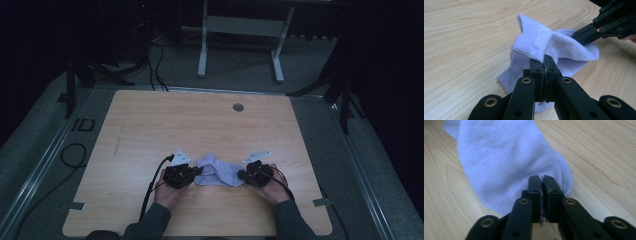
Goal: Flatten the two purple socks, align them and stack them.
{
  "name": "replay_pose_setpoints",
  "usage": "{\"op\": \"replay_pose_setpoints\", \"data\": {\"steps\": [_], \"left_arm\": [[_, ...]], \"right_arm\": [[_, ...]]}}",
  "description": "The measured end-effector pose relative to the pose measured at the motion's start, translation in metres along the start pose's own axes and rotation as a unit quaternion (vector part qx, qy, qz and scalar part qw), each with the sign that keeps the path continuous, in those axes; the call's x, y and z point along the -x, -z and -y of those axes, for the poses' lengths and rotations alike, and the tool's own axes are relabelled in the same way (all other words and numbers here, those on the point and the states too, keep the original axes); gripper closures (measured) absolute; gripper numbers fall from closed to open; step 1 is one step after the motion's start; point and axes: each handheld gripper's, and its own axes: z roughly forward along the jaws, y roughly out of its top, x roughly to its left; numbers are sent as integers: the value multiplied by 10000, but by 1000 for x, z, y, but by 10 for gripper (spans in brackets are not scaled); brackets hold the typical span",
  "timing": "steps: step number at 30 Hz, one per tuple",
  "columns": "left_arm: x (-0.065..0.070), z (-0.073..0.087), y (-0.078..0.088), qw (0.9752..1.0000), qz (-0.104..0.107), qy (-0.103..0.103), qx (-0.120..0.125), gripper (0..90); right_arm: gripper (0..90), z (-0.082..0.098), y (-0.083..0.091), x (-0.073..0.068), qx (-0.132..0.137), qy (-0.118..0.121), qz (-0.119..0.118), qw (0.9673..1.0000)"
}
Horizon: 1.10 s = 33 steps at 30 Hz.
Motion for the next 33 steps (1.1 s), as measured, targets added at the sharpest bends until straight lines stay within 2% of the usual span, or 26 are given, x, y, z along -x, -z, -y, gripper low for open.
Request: {"op": "replay_pose_setpoints", "data": {"steps": [6, 12, 17, 21, 27, 33], "left_arm": [[-4, 0, 3, 9998, 108, 131, -117, 882], [-8, 4, 3, 9991, 95, 286, -313, 882], [-9, 6, 6, 9981, 195, 430, -403, 879], [-9, 6, 8, 9983, 171, 403, -374, 879], [-9, 7, 7, 9979, 159, 427, -462, 880], [-11, 10, 8, 9966, 139, 495, -645, 879]], "right_arm": [[884, 0, 0, 2, 1, -141, -19, 9999], [884, 2, 0, 4, 63, -242, -100, 9996], [888, 2, 1, 2, 62, -225, -26, 9997], [889, -1, 6, -1, 202, -189, -16, 9996], [889, -5, 13, -4, 370, -148, 43, 9992], [889, -5, 12, -4, 348, -129, 199, 9991]]}}
